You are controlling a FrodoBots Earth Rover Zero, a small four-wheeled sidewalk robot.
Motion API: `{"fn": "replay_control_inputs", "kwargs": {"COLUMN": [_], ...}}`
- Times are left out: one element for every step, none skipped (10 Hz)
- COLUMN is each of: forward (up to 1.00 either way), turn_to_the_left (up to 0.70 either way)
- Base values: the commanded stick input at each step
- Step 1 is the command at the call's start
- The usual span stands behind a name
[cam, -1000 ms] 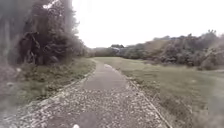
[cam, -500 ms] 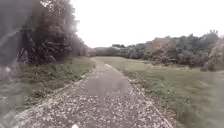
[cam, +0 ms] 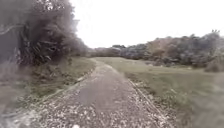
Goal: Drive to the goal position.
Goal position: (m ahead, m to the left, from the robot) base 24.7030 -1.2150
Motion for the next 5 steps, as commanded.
{"fn": "replay_control_inputs", "kwargs": {"forward": [0.85, 0.85, 0.85, 0.85, 0.85], "turn_to_the_left": [0.01, 0.01, 0.01, 0.01, 0.01]}}
